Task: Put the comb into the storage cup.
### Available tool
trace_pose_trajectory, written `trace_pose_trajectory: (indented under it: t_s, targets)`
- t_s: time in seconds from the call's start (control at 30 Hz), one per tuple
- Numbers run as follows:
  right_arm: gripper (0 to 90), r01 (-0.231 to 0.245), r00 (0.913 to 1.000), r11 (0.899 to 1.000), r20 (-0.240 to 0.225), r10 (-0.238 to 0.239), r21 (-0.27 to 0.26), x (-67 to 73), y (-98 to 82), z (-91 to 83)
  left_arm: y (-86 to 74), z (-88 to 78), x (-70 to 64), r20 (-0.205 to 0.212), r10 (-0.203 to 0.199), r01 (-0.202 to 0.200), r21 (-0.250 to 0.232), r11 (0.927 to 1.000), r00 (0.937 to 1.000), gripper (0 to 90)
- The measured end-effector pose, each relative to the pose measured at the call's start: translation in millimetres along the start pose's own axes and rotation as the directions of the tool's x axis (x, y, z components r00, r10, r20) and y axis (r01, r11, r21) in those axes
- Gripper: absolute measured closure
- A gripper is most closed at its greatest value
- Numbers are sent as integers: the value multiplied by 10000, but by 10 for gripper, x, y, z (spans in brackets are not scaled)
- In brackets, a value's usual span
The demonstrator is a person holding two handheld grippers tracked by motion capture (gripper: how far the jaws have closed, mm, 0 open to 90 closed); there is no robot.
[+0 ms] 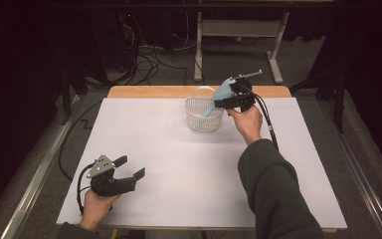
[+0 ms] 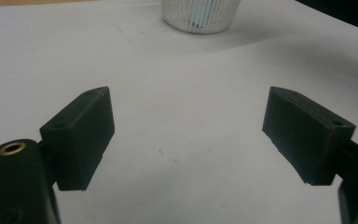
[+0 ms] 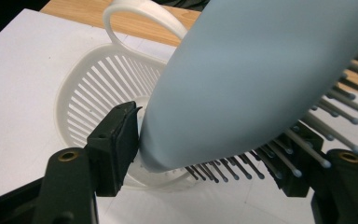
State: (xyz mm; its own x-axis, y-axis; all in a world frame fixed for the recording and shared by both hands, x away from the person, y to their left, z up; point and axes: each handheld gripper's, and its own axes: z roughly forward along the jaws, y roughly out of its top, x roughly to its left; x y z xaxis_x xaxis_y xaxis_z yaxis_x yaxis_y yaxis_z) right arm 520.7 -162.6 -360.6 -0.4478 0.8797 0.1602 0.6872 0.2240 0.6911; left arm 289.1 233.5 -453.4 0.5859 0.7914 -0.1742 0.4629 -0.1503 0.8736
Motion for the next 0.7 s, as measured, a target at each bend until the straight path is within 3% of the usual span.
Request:
trace_pose_trajectory:
  t_s: [0.7]
  targets:
    - [323, -77, 9997, 10000, -240, 76, -49, -63, -140, 13, -1, -7, 3, -68, -5, 5, -29, 10000, 10000, 159]
